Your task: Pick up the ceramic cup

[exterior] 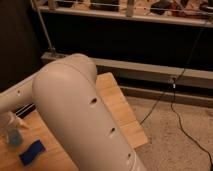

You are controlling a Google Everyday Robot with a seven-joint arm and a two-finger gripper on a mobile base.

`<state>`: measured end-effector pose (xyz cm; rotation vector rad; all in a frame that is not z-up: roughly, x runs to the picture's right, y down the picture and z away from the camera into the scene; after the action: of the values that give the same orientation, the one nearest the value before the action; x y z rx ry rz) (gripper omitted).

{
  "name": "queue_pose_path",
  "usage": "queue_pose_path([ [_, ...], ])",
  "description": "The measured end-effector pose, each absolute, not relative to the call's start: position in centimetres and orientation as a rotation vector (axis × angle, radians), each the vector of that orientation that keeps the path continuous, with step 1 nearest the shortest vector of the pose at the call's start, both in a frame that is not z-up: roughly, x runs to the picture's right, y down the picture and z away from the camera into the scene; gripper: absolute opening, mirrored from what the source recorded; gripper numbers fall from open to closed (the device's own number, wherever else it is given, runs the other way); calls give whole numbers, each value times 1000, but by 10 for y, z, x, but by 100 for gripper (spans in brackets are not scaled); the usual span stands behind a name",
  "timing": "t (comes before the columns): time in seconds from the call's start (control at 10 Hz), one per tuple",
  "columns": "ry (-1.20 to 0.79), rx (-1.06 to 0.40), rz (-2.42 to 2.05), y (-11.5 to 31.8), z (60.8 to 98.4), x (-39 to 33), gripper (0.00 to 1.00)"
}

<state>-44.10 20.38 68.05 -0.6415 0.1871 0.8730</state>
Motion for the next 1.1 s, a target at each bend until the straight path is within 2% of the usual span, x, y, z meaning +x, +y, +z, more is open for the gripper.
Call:
queue_pose_path([
  [1.1,202,-654,869,186,738,-471,65],
])
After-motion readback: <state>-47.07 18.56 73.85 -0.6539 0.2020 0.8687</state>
